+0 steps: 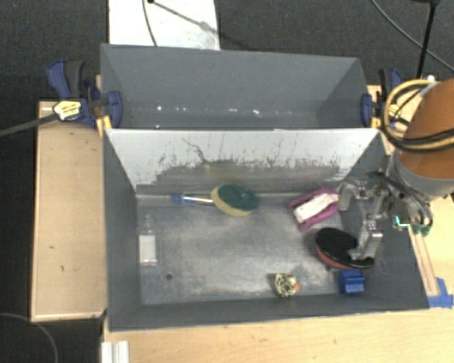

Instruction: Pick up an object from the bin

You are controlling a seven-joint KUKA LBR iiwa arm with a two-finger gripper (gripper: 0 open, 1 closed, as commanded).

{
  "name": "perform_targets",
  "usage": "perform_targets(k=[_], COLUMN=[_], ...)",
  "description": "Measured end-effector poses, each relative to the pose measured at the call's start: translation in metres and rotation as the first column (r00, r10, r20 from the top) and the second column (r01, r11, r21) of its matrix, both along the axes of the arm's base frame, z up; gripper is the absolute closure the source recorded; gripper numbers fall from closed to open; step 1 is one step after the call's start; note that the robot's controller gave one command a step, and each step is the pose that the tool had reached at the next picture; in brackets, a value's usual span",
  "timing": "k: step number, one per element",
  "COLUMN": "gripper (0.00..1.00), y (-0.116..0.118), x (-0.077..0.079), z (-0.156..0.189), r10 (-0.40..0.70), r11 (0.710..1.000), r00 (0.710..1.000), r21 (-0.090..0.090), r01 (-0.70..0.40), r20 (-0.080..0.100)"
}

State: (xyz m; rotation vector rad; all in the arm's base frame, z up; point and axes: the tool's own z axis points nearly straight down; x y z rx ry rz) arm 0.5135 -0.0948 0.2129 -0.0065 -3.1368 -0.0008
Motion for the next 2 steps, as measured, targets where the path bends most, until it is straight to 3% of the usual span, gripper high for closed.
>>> perform_targets(k=[1,2], gripper=[0.00,0.00], y=[-0.055,-0.058], x=[0.002,0.007], z=[-0.143,-0.112], r10=[-0.095,-0.283], r11=[0.995,0.959], r00=[0.995,0.959], r21=[0.001,0.000], r01=[0.095,0.283], r20=[0.011,0.010])
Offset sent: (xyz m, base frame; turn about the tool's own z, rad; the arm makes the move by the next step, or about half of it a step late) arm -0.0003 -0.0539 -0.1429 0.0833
